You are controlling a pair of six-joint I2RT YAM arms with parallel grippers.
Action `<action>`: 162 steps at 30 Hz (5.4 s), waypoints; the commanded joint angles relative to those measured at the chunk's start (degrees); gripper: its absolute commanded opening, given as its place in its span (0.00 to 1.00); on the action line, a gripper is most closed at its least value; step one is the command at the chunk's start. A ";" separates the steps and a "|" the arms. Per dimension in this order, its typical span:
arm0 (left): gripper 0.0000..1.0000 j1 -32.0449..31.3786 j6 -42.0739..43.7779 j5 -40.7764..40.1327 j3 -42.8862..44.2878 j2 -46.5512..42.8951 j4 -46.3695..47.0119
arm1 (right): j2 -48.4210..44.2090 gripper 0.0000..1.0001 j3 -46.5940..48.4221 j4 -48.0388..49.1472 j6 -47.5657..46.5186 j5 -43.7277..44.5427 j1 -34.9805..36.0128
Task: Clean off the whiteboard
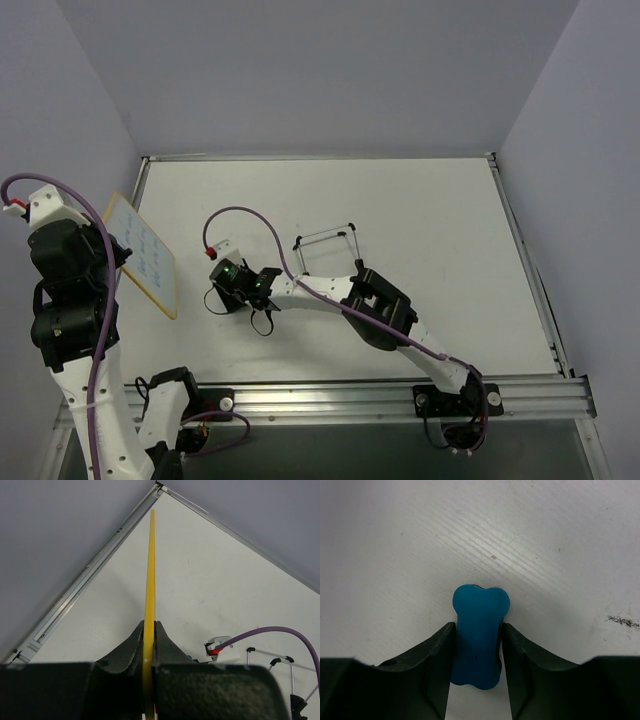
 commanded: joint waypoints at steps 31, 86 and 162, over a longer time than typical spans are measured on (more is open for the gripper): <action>0.02 -5.53 -30.30 56.71 -14.69 1.19 55.16 | -77.69 0.08 -44.68 7.13 -5.51 -5.04 -16.10; 0.02 -37.09 -31.65 36.95 -26.66 4.54 61.54 | -51.78 0.04 -31.15 11.00 -7.80 9.01 -0.72; 0.02 -37.09 -34.90 44.50 -23.94 -0.12 63.92 | -63.45 0.00 -42.82 20.50 -9.12 -0.12 -14.66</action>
